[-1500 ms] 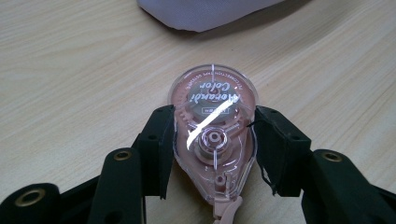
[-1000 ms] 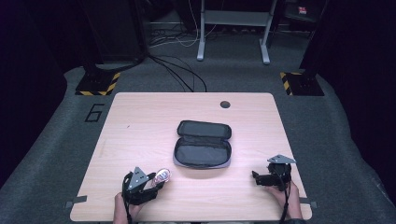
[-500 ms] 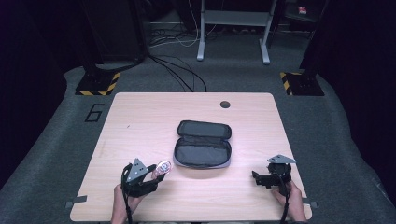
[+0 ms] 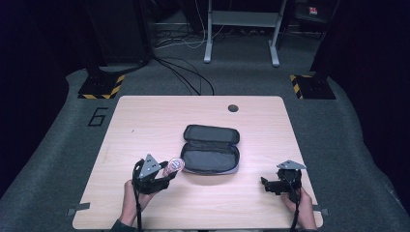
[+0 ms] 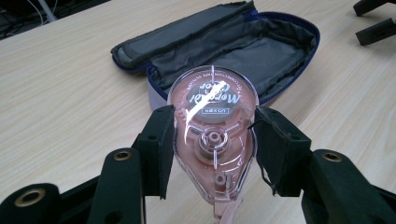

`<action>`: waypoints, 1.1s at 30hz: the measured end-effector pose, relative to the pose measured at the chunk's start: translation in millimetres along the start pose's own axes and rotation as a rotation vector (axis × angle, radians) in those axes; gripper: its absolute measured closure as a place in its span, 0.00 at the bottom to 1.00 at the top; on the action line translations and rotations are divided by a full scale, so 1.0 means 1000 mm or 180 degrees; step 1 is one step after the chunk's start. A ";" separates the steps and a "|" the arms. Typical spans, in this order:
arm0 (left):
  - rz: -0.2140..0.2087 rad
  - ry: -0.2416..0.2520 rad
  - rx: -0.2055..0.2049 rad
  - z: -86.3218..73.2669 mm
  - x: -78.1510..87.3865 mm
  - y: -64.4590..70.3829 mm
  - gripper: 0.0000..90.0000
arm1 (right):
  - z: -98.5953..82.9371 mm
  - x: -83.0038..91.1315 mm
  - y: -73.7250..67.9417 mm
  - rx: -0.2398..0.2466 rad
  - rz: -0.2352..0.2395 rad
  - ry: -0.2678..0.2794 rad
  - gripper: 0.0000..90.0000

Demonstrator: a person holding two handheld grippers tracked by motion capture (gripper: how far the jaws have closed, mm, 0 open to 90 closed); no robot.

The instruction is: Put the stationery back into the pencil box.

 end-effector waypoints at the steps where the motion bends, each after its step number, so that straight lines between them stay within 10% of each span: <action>1: -0.0016 0.0018 0.0031 0.003 -0.001 0.001 0.56 | 0.000 0.000 0.000 0.0000 0.0000 0.0000 0.00; 33: -0.0199 -0.0039 -0.0131 0.052 -0.053 -0.003 0.56 | 0.000 0.000 0.000 -0.0001 0.0001 0.0000 0.00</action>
Point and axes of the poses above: each handheld gripper's, and its own axes: x roughly backward along the jaws, z roughly out of its top, y roughly to its right, the point moved 9 cm from there along -x, roughly forward along the jaws, and after that the axes turned 12 degrees about -y, right-handed, at the moved point
